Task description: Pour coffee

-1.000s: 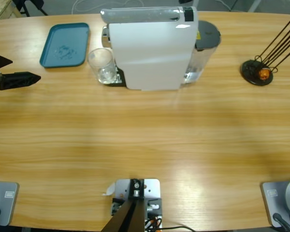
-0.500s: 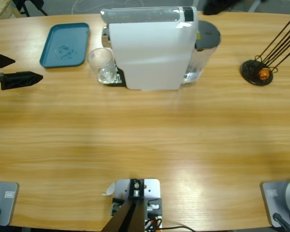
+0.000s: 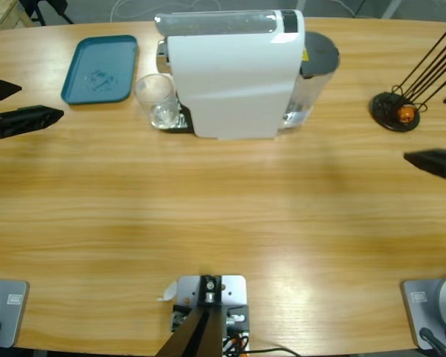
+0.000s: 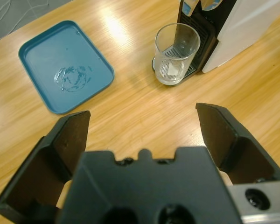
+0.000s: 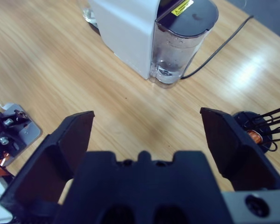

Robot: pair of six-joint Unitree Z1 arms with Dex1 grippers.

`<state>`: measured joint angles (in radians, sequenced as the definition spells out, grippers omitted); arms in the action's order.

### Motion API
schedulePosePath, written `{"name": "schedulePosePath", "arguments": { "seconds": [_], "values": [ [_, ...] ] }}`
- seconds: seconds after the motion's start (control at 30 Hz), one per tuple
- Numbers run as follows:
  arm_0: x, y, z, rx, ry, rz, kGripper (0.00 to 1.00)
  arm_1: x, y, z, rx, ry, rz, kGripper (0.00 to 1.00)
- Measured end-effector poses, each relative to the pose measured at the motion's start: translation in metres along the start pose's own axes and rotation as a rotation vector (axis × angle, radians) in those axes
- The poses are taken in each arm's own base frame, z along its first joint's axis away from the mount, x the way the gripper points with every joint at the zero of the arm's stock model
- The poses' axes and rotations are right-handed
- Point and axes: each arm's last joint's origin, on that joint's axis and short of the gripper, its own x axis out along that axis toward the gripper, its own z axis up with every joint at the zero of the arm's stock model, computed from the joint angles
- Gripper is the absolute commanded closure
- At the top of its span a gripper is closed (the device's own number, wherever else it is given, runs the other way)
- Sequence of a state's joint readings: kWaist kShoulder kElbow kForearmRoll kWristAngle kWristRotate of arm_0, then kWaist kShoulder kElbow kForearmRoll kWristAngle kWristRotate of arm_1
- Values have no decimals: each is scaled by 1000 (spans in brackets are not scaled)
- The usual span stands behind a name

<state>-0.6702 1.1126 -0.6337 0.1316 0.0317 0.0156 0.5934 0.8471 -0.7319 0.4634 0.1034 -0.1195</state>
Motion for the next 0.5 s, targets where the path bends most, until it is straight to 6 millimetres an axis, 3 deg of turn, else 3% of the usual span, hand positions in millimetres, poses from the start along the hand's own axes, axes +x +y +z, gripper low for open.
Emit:
{"name": "schedulePosePath", "arguments": {
  "seconds": [0.23, 0.5],
  "values": [
    [4, -2, -5, -39, -43, -31, 4, -2, 4, -23, -6, -86, 10, 0],
    [9, -5, -19, 5, -77, -57, 4, 12, 4, -31, 18, -95, 24, 0]
  ]
}}
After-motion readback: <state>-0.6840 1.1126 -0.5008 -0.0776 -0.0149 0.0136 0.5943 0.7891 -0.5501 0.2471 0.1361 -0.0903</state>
